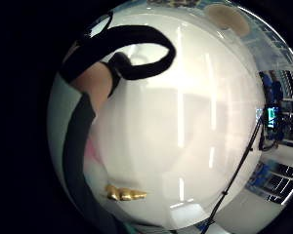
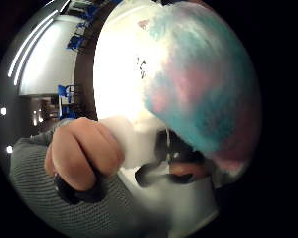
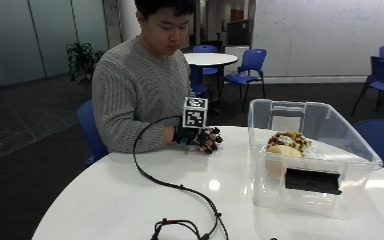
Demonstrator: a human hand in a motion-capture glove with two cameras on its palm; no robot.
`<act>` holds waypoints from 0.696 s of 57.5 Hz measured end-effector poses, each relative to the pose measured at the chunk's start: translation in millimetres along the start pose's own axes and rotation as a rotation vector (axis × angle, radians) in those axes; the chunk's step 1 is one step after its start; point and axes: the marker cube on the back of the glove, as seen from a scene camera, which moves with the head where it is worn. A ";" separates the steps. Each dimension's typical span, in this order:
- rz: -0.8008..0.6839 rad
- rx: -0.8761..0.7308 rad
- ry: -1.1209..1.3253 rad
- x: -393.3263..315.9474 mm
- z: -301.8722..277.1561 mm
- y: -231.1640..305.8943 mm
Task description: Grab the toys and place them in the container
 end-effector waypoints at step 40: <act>0.015 0.511 -0.071 68.6 -242.2 -45.7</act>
